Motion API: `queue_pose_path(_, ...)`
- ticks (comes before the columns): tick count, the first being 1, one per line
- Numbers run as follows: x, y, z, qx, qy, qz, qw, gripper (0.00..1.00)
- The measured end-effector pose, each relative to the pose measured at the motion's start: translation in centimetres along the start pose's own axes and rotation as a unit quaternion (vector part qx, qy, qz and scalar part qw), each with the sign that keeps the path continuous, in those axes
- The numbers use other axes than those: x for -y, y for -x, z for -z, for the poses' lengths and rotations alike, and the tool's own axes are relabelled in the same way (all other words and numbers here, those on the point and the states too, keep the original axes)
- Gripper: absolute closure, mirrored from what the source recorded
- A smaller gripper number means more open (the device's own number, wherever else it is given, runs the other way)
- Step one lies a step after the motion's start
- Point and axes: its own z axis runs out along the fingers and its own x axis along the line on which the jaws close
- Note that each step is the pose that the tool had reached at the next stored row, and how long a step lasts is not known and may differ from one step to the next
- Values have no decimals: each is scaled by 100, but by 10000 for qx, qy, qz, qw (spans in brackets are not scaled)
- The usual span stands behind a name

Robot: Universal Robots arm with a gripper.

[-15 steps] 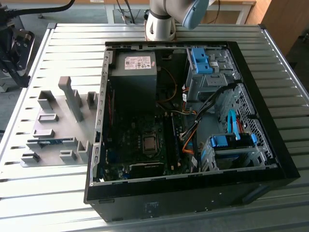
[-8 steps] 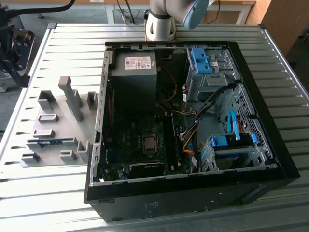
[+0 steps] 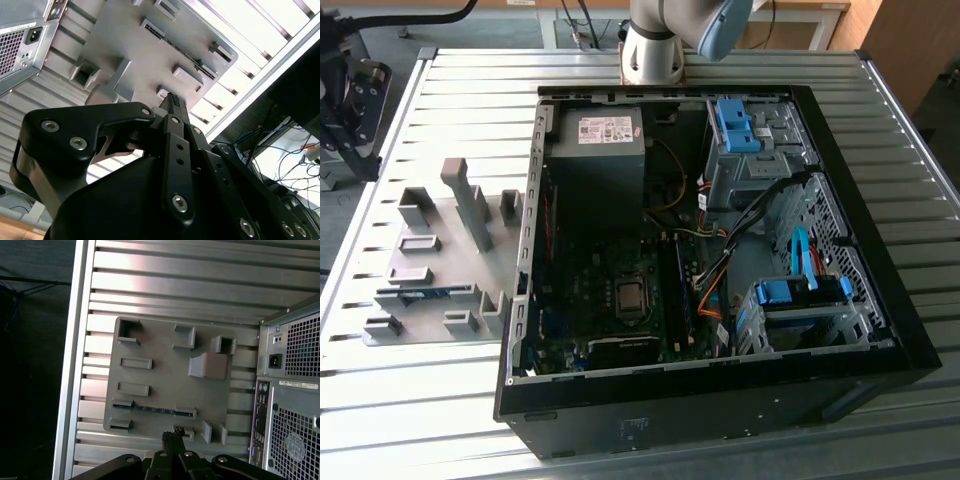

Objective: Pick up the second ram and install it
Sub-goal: 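Pick up the second ram and move it above second insertion slot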

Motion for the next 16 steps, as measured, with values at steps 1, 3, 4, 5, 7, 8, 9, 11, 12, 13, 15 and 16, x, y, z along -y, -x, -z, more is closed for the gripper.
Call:
queue_pose_path(1, 0, 0, 0, -1, 0, 18, 10000, 90)
queue_pose_path(3, 0, 0, 0, -2, 0, 57, 10000, 90)
queue_pose_path(4, 0, 0, 0, -3, 0, 75, 10000, 90)
queue_pose_path(5, 0, 0, 0, -3, 0, 91, 10000, 90)
queue_pose_path(7, 0, 0, 0, -4, 1, 123, 9999, 90)
queue_pose_path(8, 0, 0, -1, -5, 1, 140, 9999, 90)
queue_pose_path(9, 0, 0, 0, -6, 1, 157, 9999, 90)
queue_pose_path(11, 0, 0, -1, -7, 1, 194, 9998, 90)
queue_pose_path(12, 0, 0, -1, -8, 1, 215, 9998, 90)
queue_pose_path(13, 0, 0, -2, -8, 1, 238, 9997, 90)
queue_pose_path(15, 0, 0, -2, -10, 1, 282, 9996, 90)
queue_pose_path(16, 0, 0, -2, -10, 1, 303, 9995, 90)
